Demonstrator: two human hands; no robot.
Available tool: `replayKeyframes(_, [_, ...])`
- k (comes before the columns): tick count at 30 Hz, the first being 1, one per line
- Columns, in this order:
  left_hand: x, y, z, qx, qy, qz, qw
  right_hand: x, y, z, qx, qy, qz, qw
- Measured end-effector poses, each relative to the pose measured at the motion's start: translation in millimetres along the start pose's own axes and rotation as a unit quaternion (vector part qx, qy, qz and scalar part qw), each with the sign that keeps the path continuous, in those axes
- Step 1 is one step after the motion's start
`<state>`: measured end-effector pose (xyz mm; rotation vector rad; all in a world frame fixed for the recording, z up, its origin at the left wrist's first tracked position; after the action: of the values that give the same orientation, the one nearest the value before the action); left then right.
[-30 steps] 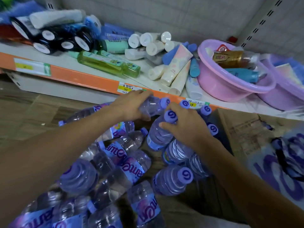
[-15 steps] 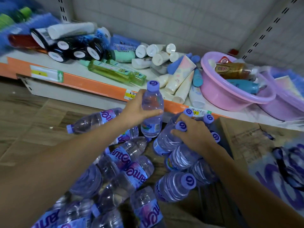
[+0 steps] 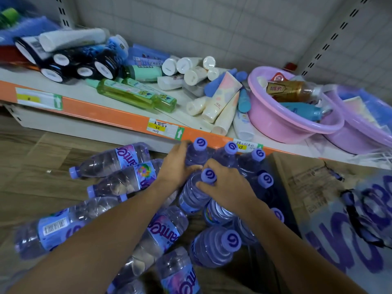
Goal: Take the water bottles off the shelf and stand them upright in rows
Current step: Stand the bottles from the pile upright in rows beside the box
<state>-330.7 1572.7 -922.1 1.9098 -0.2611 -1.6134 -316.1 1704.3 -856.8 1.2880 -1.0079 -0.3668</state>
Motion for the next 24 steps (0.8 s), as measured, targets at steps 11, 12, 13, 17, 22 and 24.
replayKeyframes(11, [-6, -4, -2, 0.063, 0.046, 0.039, 0.996, -26, 23, -22, 0.043, -0.035, 0.016, 0.998])
replayKeyframes(12, [-8, -2, -1, 0.086, 0.049, 0.035, 0.994, -33, 30, -26, 0.054, -0.051, 0.019, 0.997])
replayKeyframes(13, [-10, 1, 0, 0.113, 0.061, 0.025, 0.991, -39, 36, -30, 0.072, -0.066, 0.021, 0.995])
replayKeyframes(17, [-25, 26, 3, 0.105, 0.064, 0.043, 0.991, -42, 35, -42, 0.12, -0.044, 0.01, 0.992])
replayKeyframes(22, [-64, 39, -25, 0.218, -0.062, 0.083, 0.97, -39, 28, -43, 0.043, -0.049, -0.024, 0.998])
replayKeyframes(24, [-72, 25, -39, 0.286, -0.117, 0.249, 0.918, -38, 32, -36, 0.029, -0.051, -0.038, 0.998])
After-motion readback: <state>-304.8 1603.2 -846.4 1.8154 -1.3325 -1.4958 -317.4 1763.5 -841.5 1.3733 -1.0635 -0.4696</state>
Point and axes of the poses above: each hand's wrist, its own z-axis towards the middle knuckle, its own y-axis out of the back of the hand, x = y × z, the point moved 4 cm from there along z, towards the middle knuckle, and after that the axes turned 7 degrees about y, right-handed, at the moved point
